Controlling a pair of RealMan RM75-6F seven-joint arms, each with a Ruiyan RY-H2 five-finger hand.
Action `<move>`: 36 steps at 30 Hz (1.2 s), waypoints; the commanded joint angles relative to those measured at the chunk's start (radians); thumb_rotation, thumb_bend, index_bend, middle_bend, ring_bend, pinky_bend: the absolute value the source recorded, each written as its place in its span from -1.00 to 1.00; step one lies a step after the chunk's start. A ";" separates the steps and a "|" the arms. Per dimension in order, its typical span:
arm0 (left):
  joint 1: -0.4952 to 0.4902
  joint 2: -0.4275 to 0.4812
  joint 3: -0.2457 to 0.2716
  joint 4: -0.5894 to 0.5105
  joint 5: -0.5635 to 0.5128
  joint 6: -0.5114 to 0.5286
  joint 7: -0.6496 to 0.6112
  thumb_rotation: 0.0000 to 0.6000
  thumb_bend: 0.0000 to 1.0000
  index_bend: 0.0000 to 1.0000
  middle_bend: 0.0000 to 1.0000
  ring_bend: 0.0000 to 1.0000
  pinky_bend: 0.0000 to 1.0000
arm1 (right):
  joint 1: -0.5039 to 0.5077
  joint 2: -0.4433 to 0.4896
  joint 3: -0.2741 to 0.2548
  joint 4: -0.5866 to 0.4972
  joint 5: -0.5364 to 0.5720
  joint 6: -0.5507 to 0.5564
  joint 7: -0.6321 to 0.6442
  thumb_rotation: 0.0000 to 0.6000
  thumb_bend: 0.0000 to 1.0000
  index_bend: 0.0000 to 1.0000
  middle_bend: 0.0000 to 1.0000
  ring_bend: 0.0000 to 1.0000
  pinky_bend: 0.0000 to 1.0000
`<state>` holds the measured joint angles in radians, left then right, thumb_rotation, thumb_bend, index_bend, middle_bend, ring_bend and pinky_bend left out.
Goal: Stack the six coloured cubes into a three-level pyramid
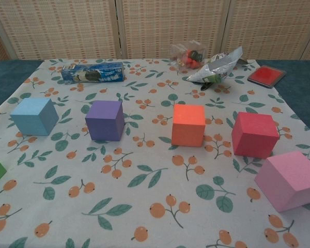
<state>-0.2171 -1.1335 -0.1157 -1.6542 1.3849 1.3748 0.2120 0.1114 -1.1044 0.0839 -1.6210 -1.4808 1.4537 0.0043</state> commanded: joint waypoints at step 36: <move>-0.439 -0.074 -0.066 0.208 -0.269 -0.680 -0.144 1.00 -0.33 -1.00 -0.99 -1.00 -0.93 | 0.044 0.073 0.030 -0.033 -0.028 -0.016 0.041 1.00 -0.99 -1.00 -0.90 -0.97 -0.77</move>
<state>-0.6438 -1.1982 -0.1864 -1.4569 1.1322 0.7095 0.0615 0.1550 -1.0310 0.1138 -1.6549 -1.5088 1.4380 0.0448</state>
